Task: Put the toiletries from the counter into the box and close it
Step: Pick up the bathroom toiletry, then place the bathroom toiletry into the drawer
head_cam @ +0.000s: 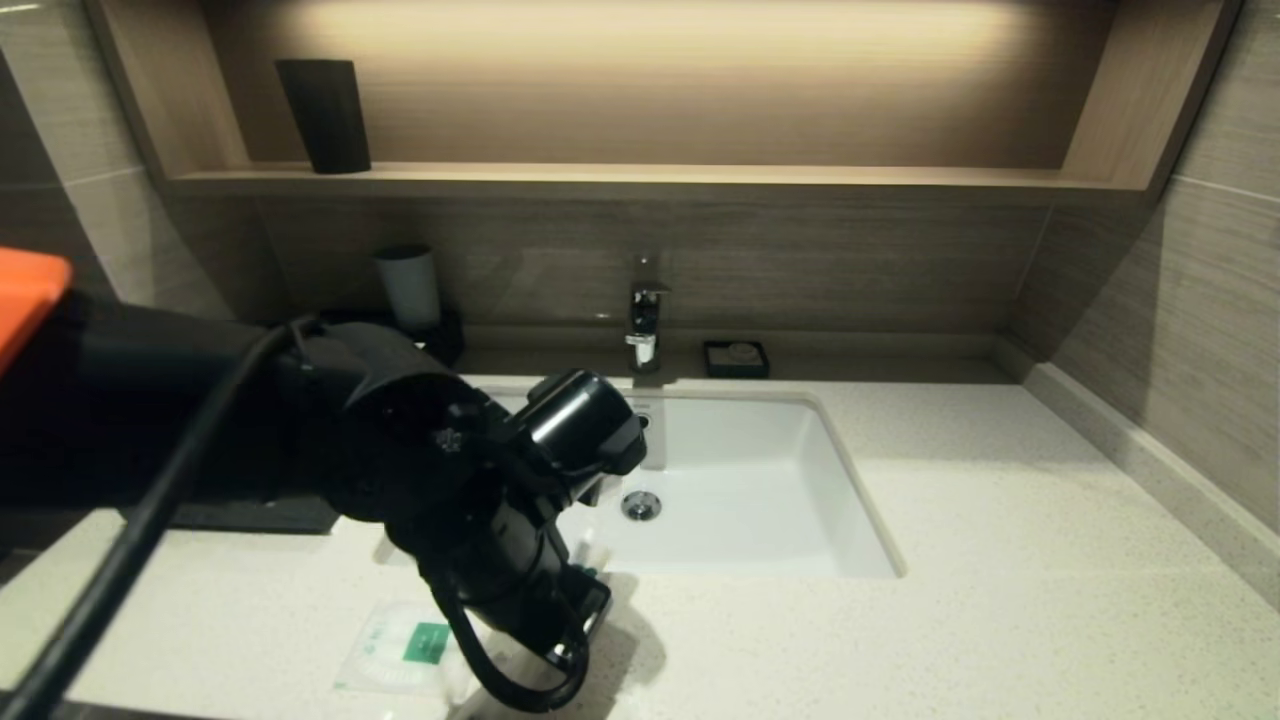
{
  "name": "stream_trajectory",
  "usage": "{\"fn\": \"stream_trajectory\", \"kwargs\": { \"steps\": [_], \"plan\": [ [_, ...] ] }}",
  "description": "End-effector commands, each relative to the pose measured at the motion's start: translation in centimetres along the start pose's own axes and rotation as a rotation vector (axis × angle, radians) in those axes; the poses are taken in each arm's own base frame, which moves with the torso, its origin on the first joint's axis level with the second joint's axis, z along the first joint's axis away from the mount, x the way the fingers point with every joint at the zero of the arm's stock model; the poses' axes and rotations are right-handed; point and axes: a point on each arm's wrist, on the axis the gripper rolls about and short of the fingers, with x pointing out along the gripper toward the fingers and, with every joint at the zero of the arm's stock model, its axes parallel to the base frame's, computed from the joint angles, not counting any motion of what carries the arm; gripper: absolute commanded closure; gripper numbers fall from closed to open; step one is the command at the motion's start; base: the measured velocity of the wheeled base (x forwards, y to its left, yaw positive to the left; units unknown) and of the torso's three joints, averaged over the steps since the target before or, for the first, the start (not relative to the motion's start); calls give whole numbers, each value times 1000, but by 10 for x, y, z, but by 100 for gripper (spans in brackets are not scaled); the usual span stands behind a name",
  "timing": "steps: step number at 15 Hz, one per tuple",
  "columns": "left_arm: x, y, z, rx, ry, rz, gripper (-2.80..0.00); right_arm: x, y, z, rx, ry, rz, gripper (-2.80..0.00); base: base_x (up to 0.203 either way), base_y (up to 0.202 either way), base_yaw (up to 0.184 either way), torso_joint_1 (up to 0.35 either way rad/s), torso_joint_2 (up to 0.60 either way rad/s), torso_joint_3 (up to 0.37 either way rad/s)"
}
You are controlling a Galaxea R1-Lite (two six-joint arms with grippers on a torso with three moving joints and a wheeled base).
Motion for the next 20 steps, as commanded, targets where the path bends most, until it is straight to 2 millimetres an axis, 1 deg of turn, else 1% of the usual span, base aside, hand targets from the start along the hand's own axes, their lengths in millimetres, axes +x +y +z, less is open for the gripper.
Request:
{"fn": "stream_trajectory", "kwargs": {
  "steps": [1,2,4,6,9,10,14,17,18,20],
  "plan": [
    [-12,3,2,-20,-38,-4,0,0,0,0,0,0,0,0,0,0,0,0,0,0],
    [-19,5,3,-36,-60,-5,0,0,0,0,0,0,0,0,0,0,0,0,0,0],
    [-35,16,5,-74,-89,0,0,0,0,0,0,0,0,0,0,0,0,0,0,0],
    [-48,33,9,-129,-107,19,0,0,0,0,0,0,1,0,0,0,0,0,0,0],
    [-68,68,13,-234,-120,64,0,0,0,0,0,0,0,0,0,0,0,0,0,0],
    [-77,84,14,-281,-125,84,0,0,0,0,0,0,0,0,0,0,0,0,0,0],
    [-102,129,17,-414,-153,145,0,0,0,0,0,-1,0,0,0,0,0,0,0,0],
    [-106,163,25,-496,-161,190,0,0,0,0,0,-2,0,0,0,0,0,0,0,0],
    [-103,175,27,-522,-151,207,0,0,0,0,0,0,0,0,0,0,0,0,0,0],
    [-99,191,25,-523,-136,230,0,0,0,0,0,0,0,0,0,0,0,0,0,0]
  ]
}}
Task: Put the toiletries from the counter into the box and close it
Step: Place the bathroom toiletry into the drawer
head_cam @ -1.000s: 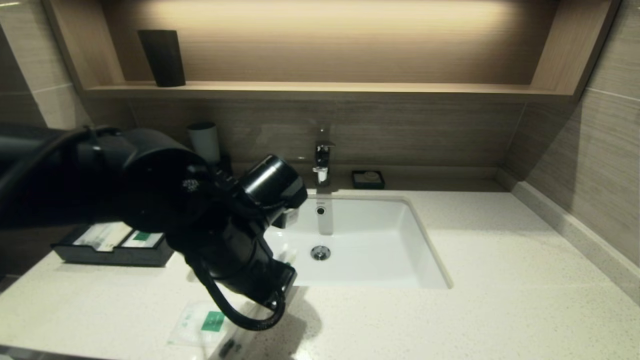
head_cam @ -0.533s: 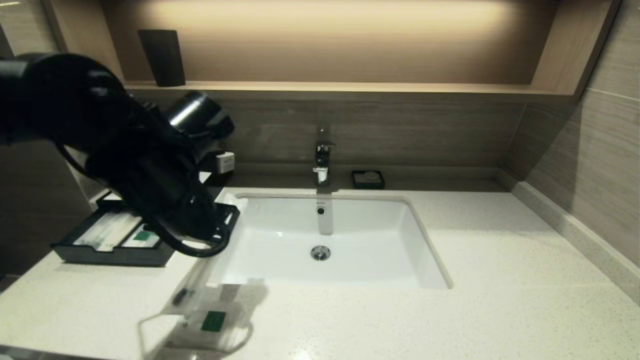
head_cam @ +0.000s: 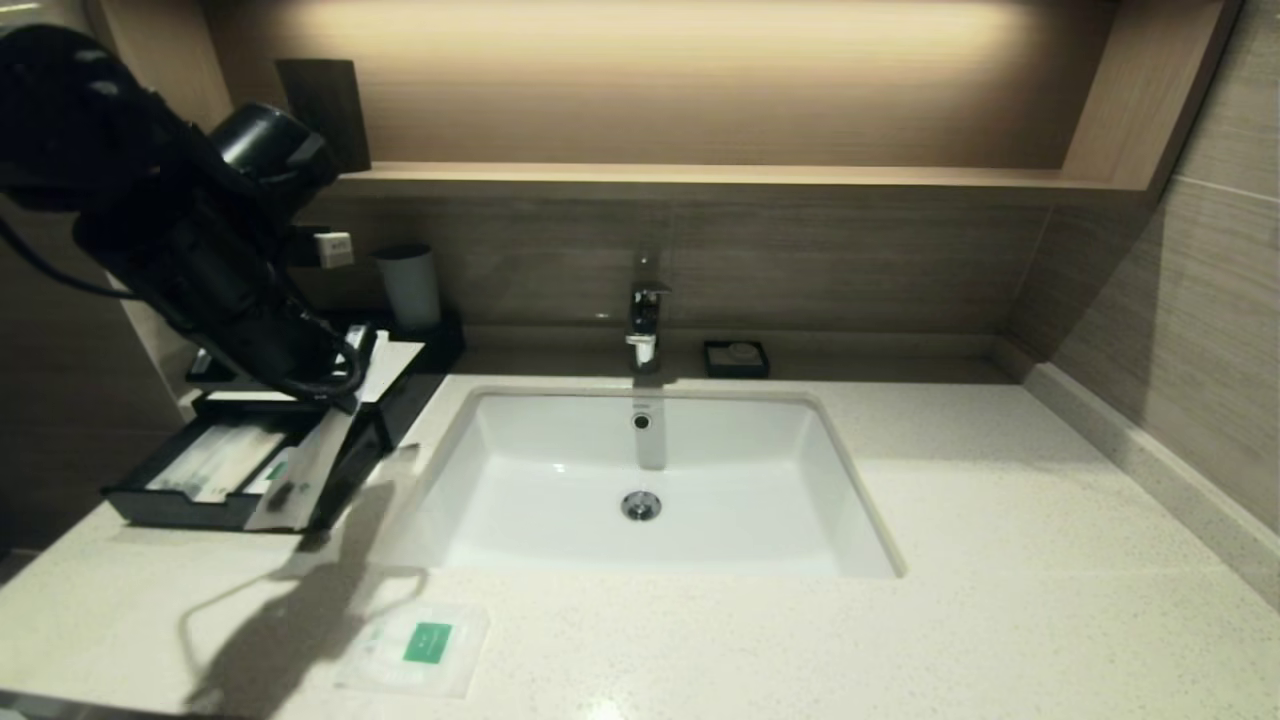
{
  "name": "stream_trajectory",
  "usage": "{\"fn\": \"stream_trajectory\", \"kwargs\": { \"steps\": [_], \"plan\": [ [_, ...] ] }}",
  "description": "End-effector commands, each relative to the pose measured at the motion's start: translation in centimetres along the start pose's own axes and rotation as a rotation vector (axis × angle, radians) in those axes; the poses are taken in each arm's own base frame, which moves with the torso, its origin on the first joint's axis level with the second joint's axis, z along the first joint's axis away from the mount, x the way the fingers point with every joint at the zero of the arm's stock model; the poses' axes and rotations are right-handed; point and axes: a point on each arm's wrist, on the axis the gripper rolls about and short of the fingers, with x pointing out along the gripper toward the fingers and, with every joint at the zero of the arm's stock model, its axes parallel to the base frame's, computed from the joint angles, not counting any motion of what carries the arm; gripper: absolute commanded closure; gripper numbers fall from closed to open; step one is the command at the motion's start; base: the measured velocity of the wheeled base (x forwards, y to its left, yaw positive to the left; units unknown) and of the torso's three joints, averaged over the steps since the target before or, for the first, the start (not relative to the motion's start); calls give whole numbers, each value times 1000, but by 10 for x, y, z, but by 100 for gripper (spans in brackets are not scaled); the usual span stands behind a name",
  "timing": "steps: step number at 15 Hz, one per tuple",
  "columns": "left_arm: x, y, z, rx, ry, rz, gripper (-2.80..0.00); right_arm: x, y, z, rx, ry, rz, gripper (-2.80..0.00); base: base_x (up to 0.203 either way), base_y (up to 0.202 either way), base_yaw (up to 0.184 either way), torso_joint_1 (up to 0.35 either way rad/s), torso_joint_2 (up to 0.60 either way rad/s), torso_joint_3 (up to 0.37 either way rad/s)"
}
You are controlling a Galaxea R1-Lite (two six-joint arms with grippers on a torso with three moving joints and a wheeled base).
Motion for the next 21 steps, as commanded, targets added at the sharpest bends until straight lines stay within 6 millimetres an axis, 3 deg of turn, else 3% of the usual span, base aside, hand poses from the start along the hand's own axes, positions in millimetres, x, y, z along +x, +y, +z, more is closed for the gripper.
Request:
{"fn": "stream_trajectory", "kwargs": {
  "steps": [1,7,13,21],
  "plan": [
    [14,13,6,-19,27,29,0,0,0,0,0,0,0,0,0,0,0,0,0,0],
    [18,66,18,-55,-49,105,0,0,0,0,0,0,0,0,0,0,0,0,0,0],
    [18,100,15,-53,-31,136,0,0,0,0,0,0,0,0,0,0,0,0,0,0],
    [21,123,13,37,-16,117,0,0,0,0,0,0,0,0,0,0,0,0,0,0]
  ]
}}
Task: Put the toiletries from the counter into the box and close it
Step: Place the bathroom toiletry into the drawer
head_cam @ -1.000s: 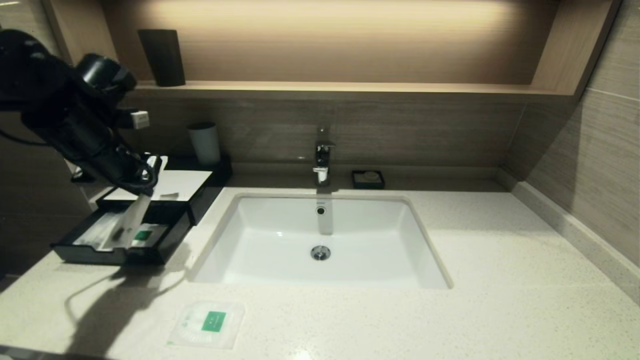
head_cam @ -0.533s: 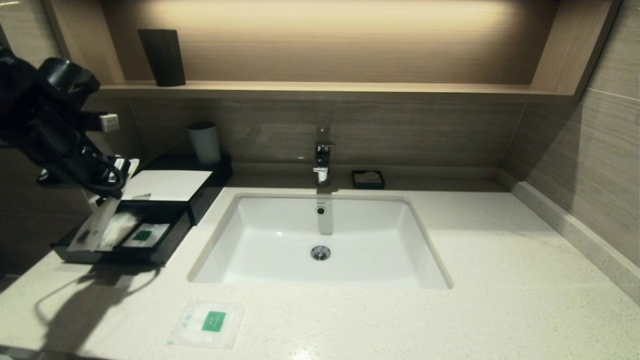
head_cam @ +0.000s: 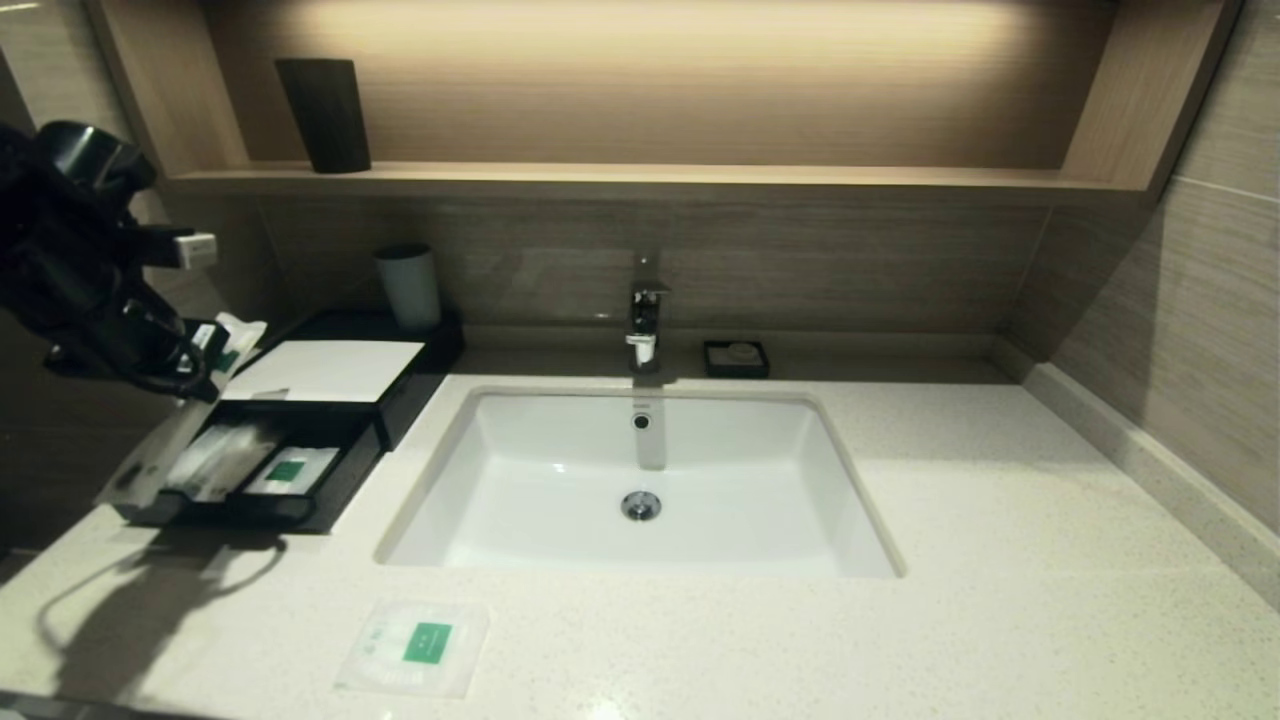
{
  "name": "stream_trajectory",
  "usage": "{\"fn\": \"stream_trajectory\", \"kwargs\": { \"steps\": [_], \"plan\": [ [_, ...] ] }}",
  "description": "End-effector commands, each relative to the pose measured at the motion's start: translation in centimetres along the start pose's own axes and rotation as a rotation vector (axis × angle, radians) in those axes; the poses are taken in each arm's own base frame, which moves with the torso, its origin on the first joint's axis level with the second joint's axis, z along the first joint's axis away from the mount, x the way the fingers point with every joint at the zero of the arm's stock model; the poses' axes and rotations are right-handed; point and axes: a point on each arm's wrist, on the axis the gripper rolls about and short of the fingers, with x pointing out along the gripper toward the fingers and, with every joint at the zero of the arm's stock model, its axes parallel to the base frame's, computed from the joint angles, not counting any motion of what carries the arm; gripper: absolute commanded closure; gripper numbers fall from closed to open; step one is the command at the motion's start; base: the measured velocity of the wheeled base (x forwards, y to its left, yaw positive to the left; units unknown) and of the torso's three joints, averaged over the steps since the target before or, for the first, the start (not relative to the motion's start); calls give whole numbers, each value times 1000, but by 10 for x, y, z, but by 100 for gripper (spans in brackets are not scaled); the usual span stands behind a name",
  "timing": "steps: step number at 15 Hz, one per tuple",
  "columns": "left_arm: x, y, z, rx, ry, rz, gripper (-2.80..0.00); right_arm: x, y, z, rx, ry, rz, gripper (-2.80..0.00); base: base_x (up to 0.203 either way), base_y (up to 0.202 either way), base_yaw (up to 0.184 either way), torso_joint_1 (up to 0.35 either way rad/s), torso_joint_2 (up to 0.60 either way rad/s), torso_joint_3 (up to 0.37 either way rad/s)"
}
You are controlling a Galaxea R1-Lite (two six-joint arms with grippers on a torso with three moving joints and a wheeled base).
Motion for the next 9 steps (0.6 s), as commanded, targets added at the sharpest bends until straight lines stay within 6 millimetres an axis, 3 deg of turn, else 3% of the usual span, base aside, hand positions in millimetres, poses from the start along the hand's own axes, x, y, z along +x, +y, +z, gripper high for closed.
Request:
{"fn": "stream_trajectory", "kwargs": {
  "steps": [1,5,9],
  "plan": [
    [6,7,-1,6,20,1,0,0,0,0,0,-2,0,0,0,0,0,0,0,0],
    [18,30,-6,-16,41,-36,0,0,0,0,0,-1,0,0,0,0,0,0,0,0],
    [22,39,-10,49,50,-79,0,0,0,0,-1,-2,0,0,0,0,0,0,0,0]
  ]
}}
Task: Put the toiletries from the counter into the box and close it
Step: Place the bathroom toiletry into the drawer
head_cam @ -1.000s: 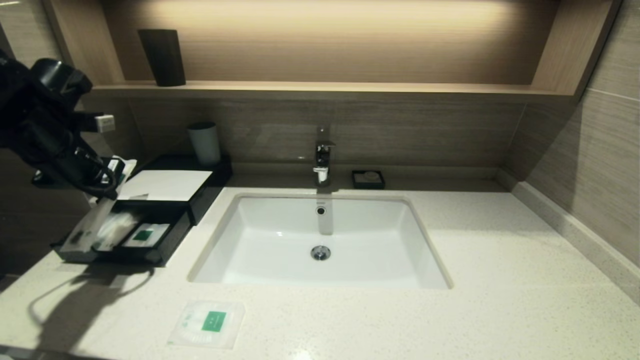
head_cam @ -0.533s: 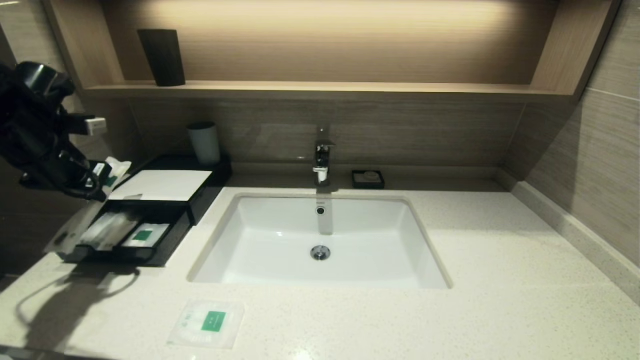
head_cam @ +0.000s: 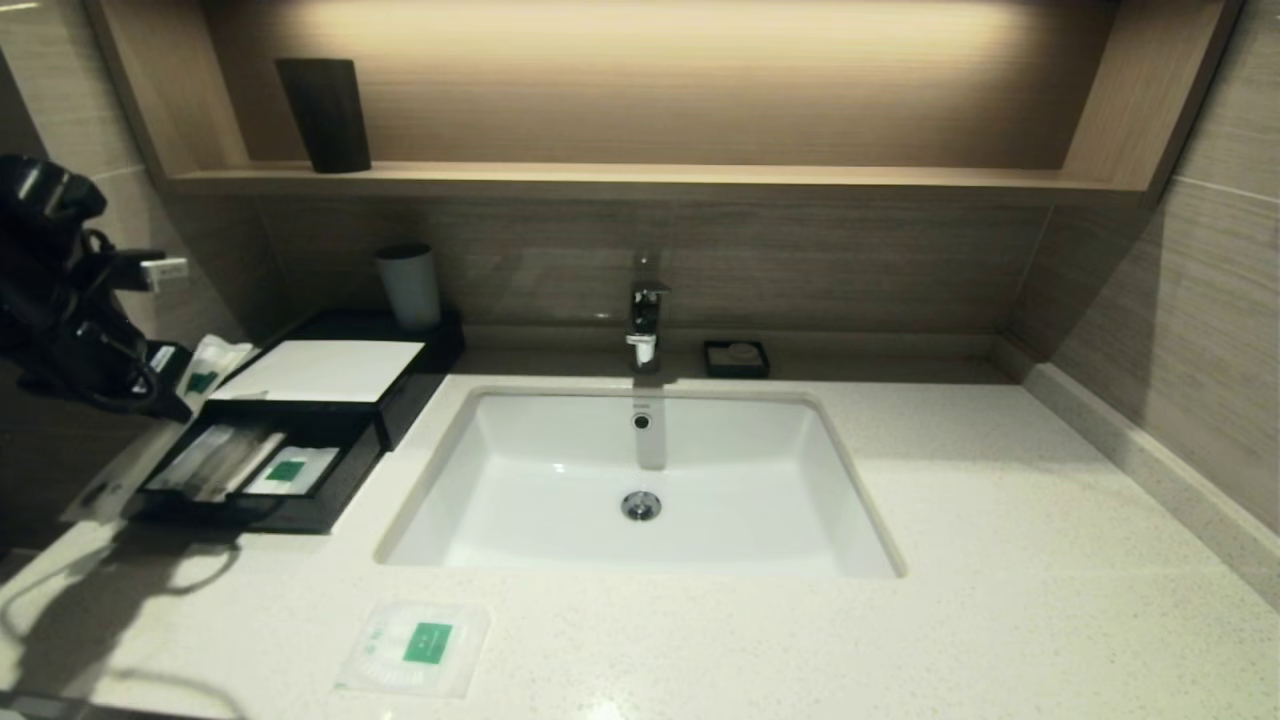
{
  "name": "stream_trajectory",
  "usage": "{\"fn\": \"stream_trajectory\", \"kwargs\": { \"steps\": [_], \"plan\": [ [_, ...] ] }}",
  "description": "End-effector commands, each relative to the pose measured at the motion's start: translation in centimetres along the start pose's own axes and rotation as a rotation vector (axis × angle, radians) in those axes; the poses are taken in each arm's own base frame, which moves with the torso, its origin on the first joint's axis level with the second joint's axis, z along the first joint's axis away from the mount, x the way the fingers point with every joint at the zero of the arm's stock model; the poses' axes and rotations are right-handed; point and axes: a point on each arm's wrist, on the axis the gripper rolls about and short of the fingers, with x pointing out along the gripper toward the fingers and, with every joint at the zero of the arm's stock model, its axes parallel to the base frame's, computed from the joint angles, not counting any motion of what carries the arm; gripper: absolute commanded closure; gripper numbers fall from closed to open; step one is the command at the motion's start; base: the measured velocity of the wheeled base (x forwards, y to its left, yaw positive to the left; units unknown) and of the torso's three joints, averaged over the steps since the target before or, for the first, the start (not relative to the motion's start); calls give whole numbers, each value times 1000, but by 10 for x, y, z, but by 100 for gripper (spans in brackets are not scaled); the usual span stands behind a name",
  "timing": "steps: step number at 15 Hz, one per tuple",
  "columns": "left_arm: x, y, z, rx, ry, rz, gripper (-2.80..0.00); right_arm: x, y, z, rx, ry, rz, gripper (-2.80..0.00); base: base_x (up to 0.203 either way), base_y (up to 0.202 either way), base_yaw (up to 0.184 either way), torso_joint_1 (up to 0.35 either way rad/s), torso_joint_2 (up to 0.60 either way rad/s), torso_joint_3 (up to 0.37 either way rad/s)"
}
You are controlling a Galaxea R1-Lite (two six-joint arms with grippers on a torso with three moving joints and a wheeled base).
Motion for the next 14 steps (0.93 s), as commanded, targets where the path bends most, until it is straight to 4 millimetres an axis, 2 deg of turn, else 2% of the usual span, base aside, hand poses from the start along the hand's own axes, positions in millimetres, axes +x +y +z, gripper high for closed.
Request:
{"fn": "stream_trajectory", "kwargs": {
  "steps": [1,14],
  "plan": [
    [4,2,-2,4,23,-8,0,0,0,0,0,0,0,0,0,0,0,0,0,0],
    [10,-8,-16,64,189,-117,0,0,0,0,0,1,0,0,0,0,0,0,0,0]
  ]
}}
